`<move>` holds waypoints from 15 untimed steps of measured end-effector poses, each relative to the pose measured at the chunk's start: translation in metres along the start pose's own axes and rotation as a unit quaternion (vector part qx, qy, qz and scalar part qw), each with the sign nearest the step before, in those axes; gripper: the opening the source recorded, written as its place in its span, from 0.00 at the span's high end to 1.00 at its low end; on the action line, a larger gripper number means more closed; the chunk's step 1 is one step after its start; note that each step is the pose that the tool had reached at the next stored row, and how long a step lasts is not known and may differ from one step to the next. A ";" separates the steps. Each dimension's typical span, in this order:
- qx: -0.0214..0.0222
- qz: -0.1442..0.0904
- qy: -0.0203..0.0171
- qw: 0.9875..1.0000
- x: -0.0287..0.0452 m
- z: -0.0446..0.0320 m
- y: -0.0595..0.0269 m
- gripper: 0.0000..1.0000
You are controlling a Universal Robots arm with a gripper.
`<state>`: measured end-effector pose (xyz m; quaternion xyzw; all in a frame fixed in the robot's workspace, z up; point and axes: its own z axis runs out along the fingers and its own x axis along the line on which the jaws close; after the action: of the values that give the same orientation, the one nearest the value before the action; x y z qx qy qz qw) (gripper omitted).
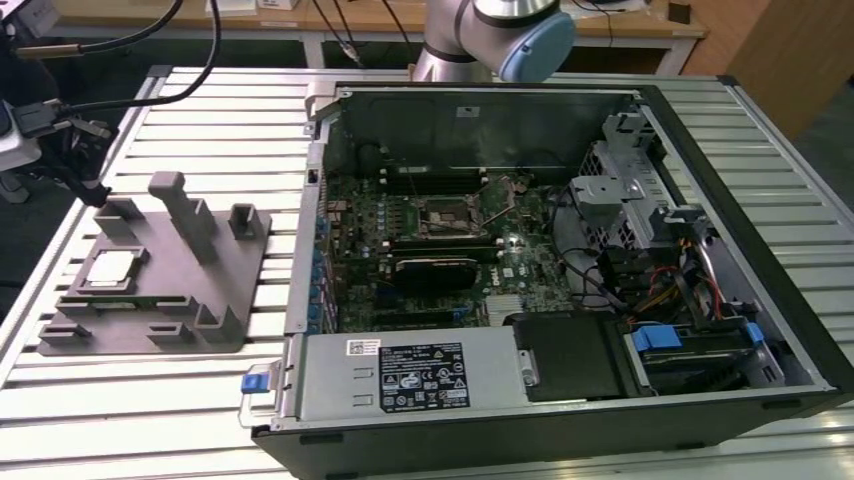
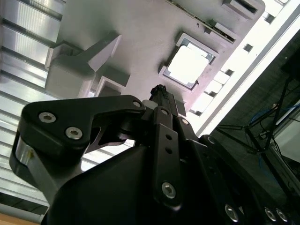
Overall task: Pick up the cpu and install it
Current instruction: 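Reach for the cpu, then pick up the cpu and move it towards the insertion slot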
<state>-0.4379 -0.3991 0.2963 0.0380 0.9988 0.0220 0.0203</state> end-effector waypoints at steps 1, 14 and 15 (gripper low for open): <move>0.000 0.000 0.000 1.000 0.0005 0.0002 -0.0001 0.89; 0.000 0.000 0.000 1.000 0.0016 0.0022 -0.0003 0.89; 0.000 0.000 0.000 1.000 0.0018 0.0029 -0.0003 0.89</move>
<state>-0.4396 -0.3991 0.2933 0.0379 0.9988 0.0220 0.0203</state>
